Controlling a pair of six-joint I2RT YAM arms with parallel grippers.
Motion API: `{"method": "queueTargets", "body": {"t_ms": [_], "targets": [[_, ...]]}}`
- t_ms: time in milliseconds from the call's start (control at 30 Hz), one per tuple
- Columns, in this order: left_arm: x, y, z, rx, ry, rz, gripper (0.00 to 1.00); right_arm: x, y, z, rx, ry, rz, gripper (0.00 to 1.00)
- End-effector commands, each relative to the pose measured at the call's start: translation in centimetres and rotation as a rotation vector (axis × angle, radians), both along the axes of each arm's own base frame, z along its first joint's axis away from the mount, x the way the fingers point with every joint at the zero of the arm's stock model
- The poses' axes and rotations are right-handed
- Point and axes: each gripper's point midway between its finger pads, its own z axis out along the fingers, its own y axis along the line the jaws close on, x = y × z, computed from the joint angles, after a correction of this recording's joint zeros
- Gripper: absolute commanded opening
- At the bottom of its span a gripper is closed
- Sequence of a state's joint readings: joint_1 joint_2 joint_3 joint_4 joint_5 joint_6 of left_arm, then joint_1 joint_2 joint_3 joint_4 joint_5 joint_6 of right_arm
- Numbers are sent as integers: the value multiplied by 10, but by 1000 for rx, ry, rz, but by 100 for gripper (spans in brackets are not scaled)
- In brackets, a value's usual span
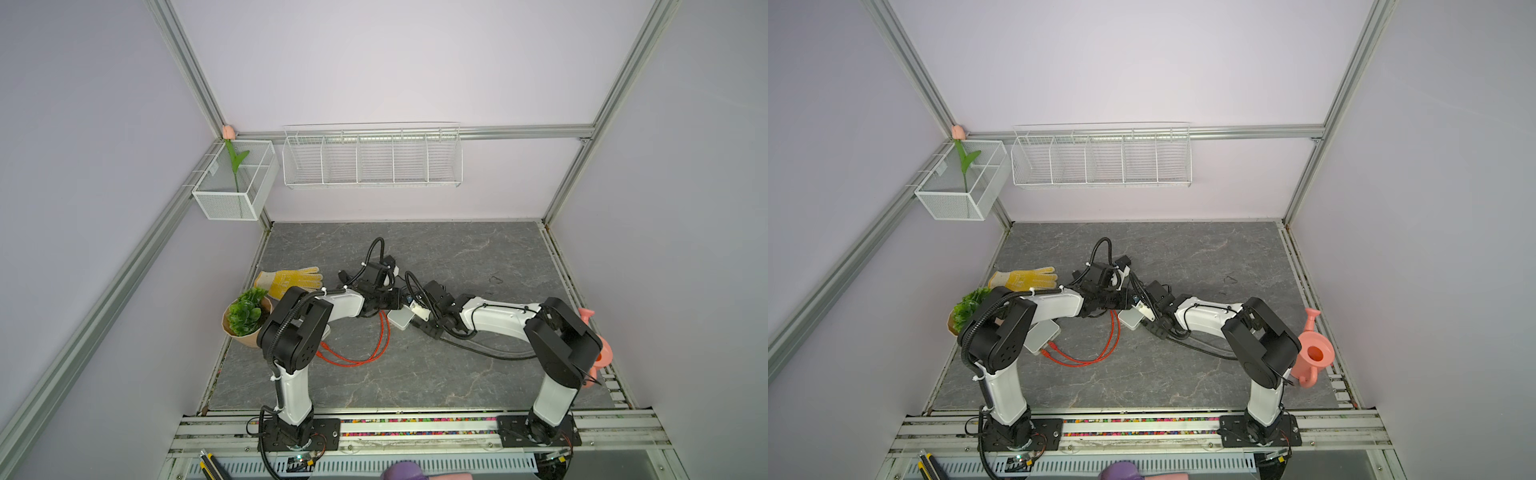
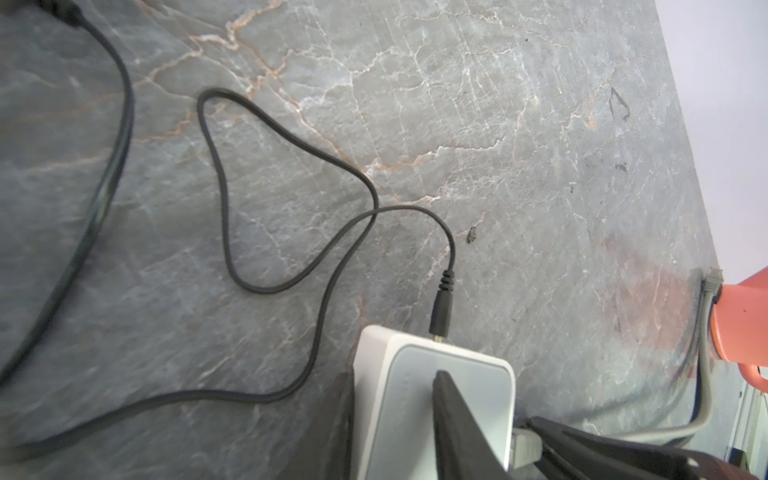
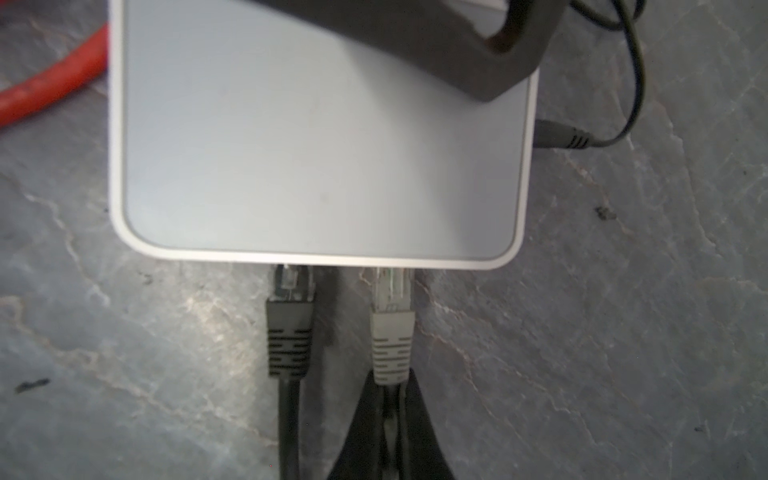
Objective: Insert the plug into the switch port
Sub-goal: 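Push the grey plug into the box port with the right gripper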
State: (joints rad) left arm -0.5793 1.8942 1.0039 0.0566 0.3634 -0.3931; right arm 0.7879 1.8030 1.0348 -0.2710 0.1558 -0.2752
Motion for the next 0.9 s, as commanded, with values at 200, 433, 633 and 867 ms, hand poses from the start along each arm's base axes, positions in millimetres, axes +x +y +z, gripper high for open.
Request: {"method": "queueTargets", "body": {"t_ms": [200,433,633,867], "targets": [[-104,-33,-38,-38,289,-211,31,56,80,73,383,-268,30,7],[-114,-37,-42,-43,303,-225,30,61,84,76,401,-282,22,7],[-117,-38,-41,-46,302,-238,29,67,85,76,396,-291,18,7],[-102,-24,-36,-12,268,-219,33,67,72,68,342,-276,10,12]]}}
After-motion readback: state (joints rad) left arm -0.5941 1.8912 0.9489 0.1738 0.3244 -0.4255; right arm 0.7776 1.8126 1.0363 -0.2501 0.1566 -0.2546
